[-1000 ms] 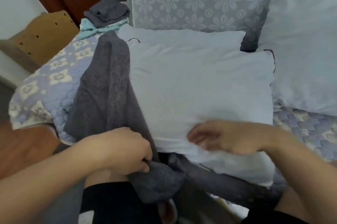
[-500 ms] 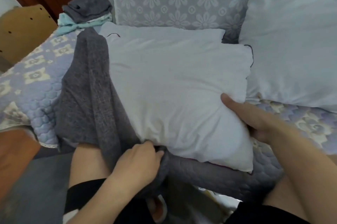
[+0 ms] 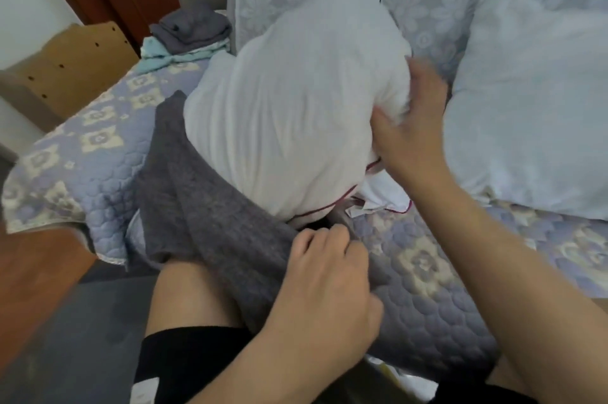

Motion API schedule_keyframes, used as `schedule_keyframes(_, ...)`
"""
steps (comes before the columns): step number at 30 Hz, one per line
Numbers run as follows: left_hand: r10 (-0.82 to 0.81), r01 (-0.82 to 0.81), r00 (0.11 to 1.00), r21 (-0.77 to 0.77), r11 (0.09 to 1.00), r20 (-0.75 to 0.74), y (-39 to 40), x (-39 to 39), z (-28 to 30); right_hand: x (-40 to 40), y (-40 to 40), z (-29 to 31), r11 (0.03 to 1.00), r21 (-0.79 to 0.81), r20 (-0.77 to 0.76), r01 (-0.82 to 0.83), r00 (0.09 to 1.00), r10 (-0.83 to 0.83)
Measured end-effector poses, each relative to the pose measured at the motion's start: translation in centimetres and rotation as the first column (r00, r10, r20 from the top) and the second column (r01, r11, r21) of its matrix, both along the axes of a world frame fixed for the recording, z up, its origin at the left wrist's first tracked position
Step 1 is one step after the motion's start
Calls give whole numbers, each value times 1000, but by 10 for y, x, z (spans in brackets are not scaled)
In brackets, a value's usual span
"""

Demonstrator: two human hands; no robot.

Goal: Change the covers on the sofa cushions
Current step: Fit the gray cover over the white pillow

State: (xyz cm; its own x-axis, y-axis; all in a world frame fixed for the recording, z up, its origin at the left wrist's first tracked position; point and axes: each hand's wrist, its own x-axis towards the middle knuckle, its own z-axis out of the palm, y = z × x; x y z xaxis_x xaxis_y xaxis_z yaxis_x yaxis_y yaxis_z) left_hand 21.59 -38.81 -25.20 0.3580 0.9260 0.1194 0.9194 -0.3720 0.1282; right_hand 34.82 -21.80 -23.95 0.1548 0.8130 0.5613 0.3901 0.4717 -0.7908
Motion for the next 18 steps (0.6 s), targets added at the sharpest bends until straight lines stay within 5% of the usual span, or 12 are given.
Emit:
schedule_keyframes(4, -91, 100, 967, 27, 995, -236, 26, 15, 16, -8, 4, -22, 939, -294, 259, 181, 960, -104)
schedule_keyframes(6, -113, 130, 936, 28, 991, -332, 44, 20, 30, -11, -3, -20, 925, -312, 401, 217, 913, -79)
schedule_keyframes(10, -188, 172, 887, -75, 982, -422, 68, 16, 51, 7, 1, 1, 871, -443, 332, 211, 941, -59)
schedule_keyframes(13, -116, 38, 862, -166, 985, -494, 84, -19, 84, 24, 8, 0, 820, -538, 423, 194, 904, 64)
schedule_keyframes(15, -89, -109, 861, -353, 929, -500, 93, -47, 111, 29, 6, 1, 768, -638, 235, 42, 961, 143)
schedule_keyframes(18, -130, -46, 959, -588, 807, -252, 92, -60, 121, 31, 2, 15, 694, -622, -369, -363, 917, 149)
